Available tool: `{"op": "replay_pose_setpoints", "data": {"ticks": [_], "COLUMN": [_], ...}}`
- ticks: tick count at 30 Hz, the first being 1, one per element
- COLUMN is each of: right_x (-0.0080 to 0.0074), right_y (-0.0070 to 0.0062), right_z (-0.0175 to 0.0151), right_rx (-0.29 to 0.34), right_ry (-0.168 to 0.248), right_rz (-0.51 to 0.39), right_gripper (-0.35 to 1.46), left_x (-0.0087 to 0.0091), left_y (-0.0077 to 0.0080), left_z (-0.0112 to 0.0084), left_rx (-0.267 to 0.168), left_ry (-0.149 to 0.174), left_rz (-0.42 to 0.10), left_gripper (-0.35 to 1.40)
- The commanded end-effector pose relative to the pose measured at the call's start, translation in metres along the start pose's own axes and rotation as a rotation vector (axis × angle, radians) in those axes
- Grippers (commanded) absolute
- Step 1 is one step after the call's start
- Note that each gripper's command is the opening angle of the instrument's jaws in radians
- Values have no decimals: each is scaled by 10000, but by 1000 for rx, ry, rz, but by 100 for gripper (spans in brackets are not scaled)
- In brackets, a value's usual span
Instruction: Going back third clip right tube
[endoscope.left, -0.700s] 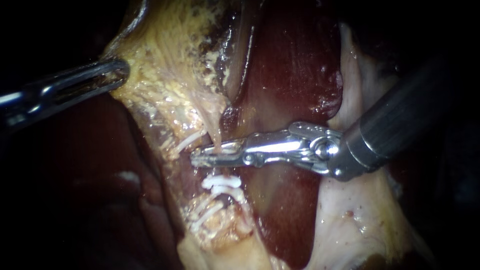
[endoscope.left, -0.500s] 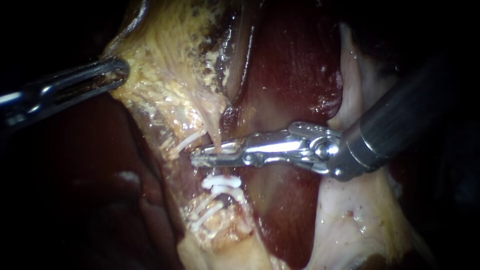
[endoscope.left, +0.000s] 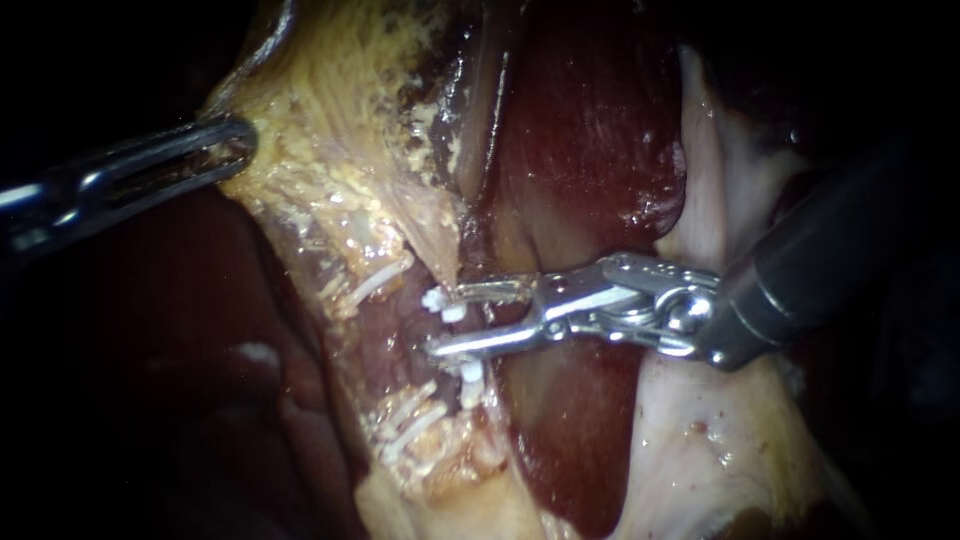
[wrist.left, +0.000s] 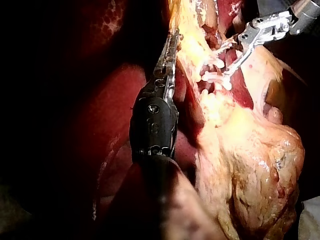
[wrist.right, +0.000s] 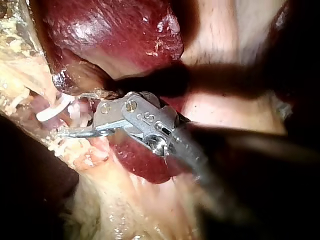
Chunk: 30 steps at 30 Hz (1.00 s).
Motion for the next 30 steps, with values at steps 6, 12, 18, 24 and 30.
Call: {"op": "replay_pose_setpoints", "data": {"ticks": [6,12,18,24,30], "right_x": [2,3,14,41,55], "right_y": [-10,-14,-22,-42,-52], "right_z": [-30,-58,-80,-99,-105], "right_rx": [17,25,32,46,42], "right_ry": [-6,-8,-10,-12,-12], "right_rz": [-85,-89,-177,-292,-362], "right_gripper": [60,60,60,60,60], "left_x": [0,0,0,0,13], "left_y": [-1,-1,-1,-1,-7], "left_z": [-1,0,-1,-1,10], "left_rx": [-1,-1,-1,-1,-10], "left_ry": [0,0,0,0,-11], "left_rz": [0,0,0,0,4], "left_gripper": [-35,-35,-35,-35,-35]}}
